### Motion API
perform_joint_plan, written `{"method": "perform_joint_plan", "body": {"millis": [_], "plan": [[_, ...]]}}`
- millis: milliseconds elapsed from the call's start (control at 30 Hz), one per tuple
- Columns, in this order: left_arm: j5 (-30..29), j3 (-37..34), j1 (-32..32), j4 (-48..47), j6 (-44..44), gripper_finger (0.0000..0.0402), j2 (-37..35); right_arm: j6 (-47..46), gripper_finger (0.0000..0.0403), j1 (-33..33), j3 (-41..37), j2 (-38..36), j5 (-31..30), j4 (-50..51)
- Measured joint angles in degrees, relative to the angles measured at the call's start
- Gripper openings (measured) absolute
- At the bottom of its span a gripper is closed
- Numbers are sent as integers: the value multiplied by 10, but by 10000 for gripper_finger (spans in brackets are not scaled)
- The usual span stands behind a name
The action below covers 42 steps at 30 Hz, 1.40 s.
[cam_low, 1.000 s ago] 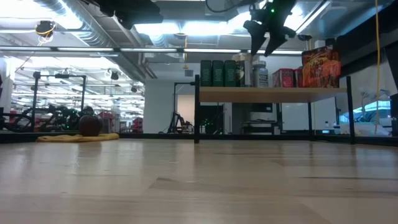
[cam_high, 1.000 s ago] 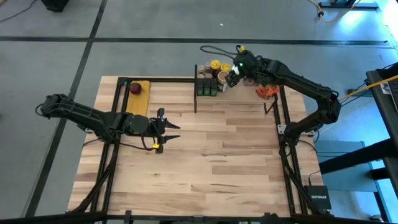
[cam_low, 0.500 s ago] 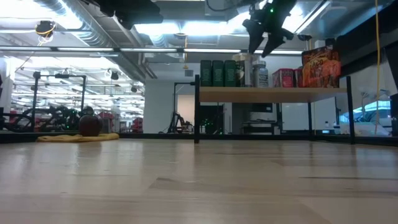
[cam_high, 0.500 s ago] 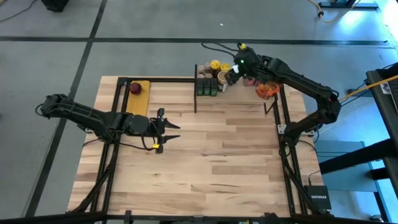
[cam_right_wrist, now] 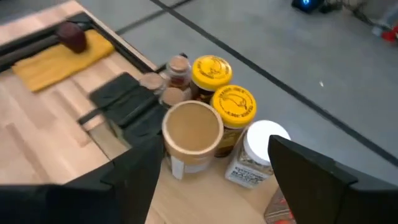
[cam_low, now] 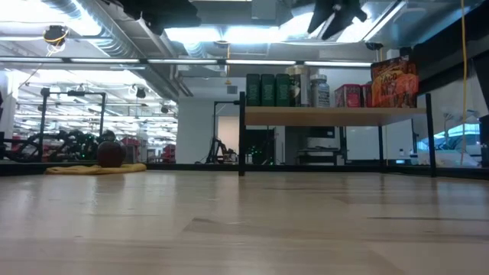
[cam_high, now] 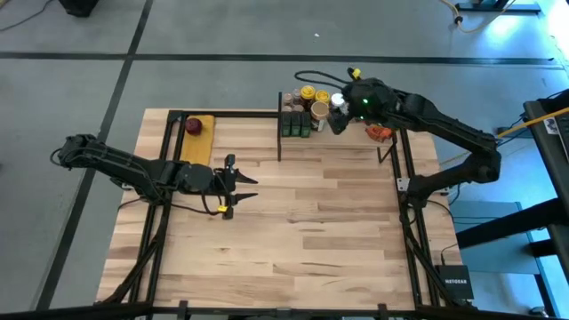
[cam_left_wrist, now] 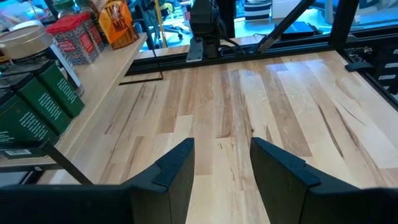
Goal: Shelf spices
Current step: Return to Home Position
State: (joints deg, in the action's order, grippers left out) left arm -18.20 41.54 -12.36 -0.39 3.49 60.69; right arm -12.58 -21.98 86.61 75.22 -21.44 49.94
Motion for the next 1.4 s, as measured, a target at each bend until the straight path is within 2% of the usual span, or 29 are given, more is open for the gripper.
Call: {"method": "perform_joint_plan", "body": {"millis": [200, 367, 500, 600, 733, 1000, 1200, 1300, 1400], "plan": [[13, 0, 0, -4, 6, 150, -17, 10, 294, 19, 0, -31, 1, 33], [17, -5, 1, -23, 20, 150, -54, 9, 254, 27, -44, -75, 42, 32], [16, -56, 15, 23, 24, 150, -100, 24, 200, 54, -140, -139, 56, -46], [22, -94, 24, 58, 8, 150, -152, 39, 159, 81, -230, -201, 94, -128], [29, -132, 22, 58, -26, 148, -208, 54, 114, 126, -355, -278, 144, -252], [46, -177, 23, 86, -17, 81, -286, 92, 45, 218, -574, -396, 166, -520], [67, -218, 22, 84, -43, 25, -325, 105, 6, 267, -655, -437, 159, -610], [67, -250, 23, 86, -49, 4, -344, 114, 8, 278, -670, -437, 149, -632], [67, -267, 23, 83, -52, 6, -374, 116, 19, 280, -670, -438, 139, -636]]}}
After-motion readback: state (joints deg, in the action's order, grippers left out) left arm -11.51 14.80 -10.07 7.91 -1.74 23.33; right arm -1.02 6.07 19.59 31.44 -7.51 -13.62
